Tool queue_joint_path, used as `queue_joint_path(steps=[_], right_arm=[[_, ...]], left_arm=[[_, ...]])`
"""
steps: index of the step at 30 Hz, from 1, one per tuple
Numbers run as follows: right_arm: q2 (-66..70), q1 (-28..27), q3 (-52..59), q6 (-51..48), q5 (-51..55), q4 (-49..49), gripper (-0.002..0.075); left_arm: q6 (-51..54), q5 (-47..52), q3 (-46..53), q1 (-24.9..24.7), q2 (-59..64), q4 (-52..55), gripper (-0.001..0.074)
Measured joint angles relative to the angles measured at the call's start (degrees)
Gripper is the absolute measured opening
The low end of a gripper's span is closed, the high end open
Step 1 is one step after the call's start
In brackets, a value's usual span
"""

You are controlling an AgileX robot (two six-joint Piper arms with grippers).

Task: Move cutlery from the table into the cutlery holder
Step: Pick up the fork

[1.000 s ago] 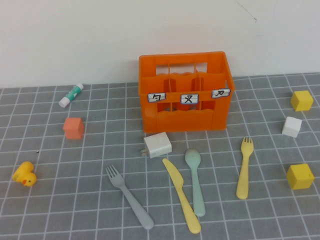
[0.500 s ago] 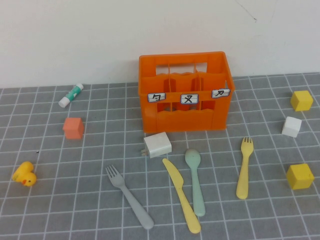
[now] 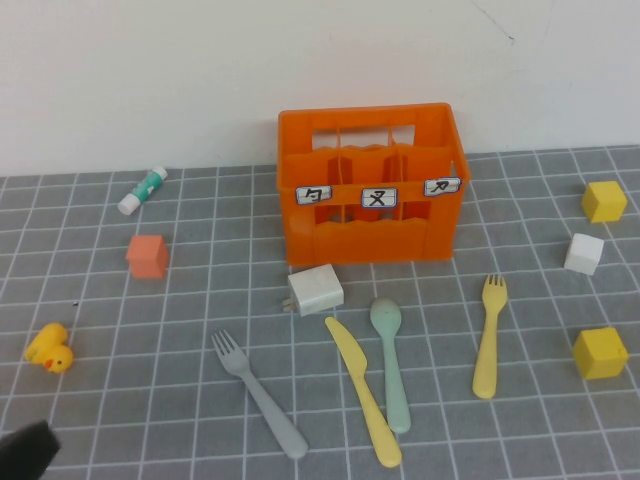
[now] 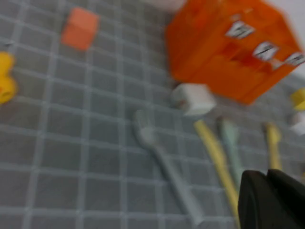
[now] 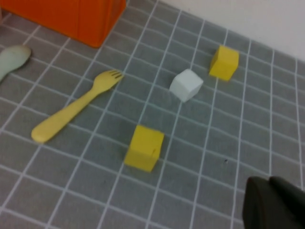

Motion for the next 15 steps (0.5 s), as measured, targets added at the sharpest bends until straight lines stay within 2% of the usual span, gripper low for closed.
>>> queue_joint_path(steps=[3, 6, 10, 15], right_arm=[[0.6, 1.3, 0.0, -0.1, -2.8, -0.1, -0.0003], [1.3, 1.9, 0.5, -0.1, -3.7, -0.1, -0.0003], [3.7, 2.0, 1.0, 0.0, -1.3, -0.1, -0.0003], [8.9, 2.0, 1.1, 0.0, 2.4, 0.0, -0.0003]], left_arm=[[7.5, -5.0, 0.0, 0.0, 2.0, -11.2, 0.0000], [15.5, -9.1, 0.1, 0.0, 3.9, -16.6, 0.0000], [25.0, -8.3, 0.1, 0.0, 8.4, -18.2, 0.0000], [28.0, -3.4, -0.2, 0.0, 18.3, -17.0, 0.0000]])
